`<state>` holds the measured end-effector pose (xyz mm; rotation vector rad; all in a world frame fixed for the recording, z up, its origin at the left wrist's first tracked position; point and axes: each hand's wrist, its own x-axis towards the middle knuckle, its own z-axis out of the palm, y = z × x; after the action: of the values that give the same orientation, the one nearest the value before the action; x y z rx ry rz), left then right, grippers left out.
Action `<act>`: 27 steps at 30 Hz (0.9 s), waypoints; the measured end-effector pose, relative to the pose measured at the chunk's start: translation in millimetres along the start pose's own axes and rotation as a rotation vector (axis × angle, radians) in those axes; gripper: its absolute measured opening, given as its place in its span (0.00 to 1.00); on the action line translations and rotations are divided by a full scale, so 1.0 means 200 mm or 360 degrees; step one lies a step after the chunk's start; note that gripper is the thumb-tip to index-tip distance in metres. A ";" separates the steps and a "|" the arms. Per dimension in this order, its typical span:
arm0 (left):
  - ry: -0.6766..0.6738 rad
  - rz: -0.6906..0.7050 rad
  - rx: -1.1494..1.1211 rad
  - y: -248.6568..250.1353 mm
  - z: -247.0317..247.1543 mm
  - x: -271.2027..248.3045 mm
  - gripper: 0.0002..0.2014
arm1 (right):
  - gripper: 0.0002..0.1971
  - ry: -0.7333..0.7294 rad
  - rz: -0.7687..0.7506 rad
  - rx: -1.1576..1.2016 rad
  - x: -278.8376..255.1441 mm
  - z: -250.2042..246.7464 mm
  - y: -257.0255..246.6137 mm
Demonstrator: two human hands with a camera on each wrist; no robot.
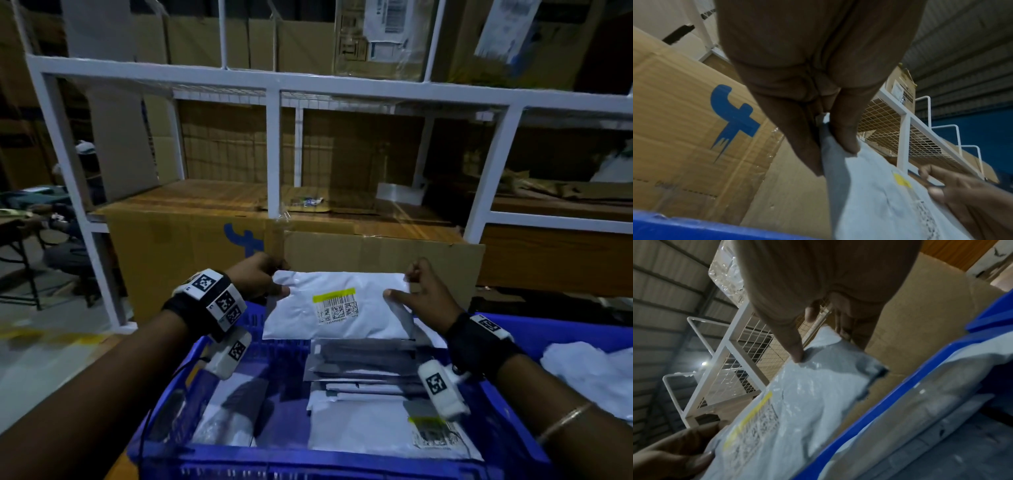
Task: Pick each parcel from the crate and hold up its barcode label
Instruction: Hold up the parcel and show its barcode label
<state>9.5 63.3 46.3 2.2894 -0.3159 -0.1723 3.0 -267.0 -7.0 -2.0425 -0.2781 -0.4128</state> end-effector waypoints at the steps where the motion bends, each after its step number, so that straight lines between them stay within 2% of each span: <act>1: 0.0007 0.0014 0.0004 0.00 0.01 0.00 0.11 | 0.21 0.0002 0.0059 0.0051 0.00 0.01 -0.01; 3: 0.0035 0.0025 0.0010 0.00 0.01 -0.01 0.12 | 0.24 -0.0006 0.0127 0.0071 0.00 0.02 -0.03; 6: 0.0066 0.0020 -0.0031 0.00 0.00 -0.03 0.05 | 0.20 -0.0019 0.0146 0.0112 0.00 0.02 -0.06; 9: 0.0141 0.0016 -0.0114 -0.03 -0.03 -0.06 0.13 | 0.17 -0.0063 0.0215 0.0165 0.00 0.02 -0.04; 15: 0.0233 -0.0041 -0.0321 -0.06 -0.01 -0.08 0.16 | 0.13 -0.0118 0.0223 0.0147 -0.01 0.02 -0.04; 18: 0.0287 0.0015 -0.0336 -0.05 0.00 -0.09 0.13 | 0.09 -0.0189 0.0093 -0.0026 0.00 0.01 -0.05; 23: 0.0293 0.0159 -0.0227 -0.01 0.03 -0.09 0.06 | 0.11 -0.0328 -0.0279 -0.0544 0.04 0.03 -0.14; 27: 0.0266 0.0222 -0.0190 0.02 0.06 -0.08 0.08 | 0.11 -0.0517 -0.0344 -0.0598 0.09 0.08 -0.24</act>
<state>-8.8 56.9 41.3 2.1391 -0.3667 0.0690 4.7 -229.7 32.4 -2.4598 -0.6645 -0.2762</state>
